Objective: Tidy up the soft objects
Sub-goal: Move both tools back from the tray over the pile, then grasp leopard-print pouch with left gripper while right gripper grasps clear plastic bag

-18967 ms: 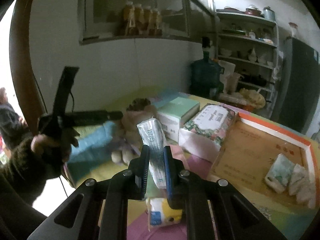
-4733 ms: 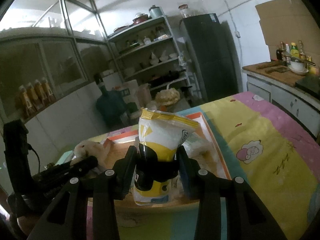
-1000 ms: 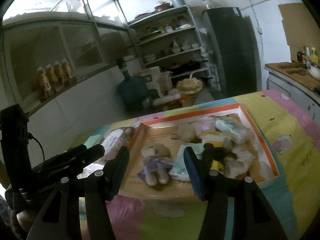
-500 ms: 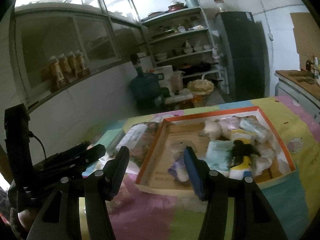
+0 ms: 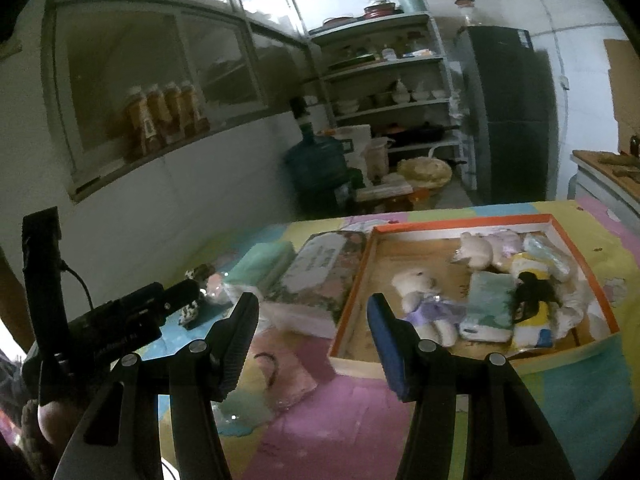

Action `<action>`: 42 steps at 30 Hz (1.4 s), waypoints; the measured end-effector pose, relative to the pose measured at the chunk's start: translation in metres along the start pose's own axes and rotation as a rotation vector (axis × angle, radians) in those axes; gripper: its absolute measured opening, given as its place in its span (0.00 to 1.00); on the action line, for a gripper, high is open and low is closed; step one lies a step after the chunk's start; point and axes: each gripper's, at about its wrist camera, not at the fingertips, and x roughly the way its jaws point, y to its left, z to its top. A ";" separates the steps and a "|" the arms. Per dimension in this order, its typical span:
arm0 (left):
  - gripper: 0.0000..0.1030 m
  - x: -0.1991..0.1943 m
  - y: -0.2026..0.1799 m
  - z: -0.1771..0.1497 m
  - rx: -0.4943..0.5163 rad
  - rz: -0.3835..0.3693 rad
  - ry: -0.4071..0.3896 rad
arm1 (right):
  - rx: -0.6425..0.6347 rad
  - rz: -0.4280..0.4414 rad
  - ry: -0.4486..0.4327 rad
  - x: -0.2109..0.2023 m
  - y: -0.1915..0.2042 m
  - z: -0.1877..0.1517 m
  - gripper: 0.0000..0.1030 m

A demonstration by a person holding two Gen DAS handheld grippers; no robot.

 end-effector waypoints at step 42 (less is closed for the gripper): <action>0.72 -0.004 0.088 -0.027 -0.091 0.099 0.044 | -0.439 0.045 0.227 0.072 0.096 -0.076 0.34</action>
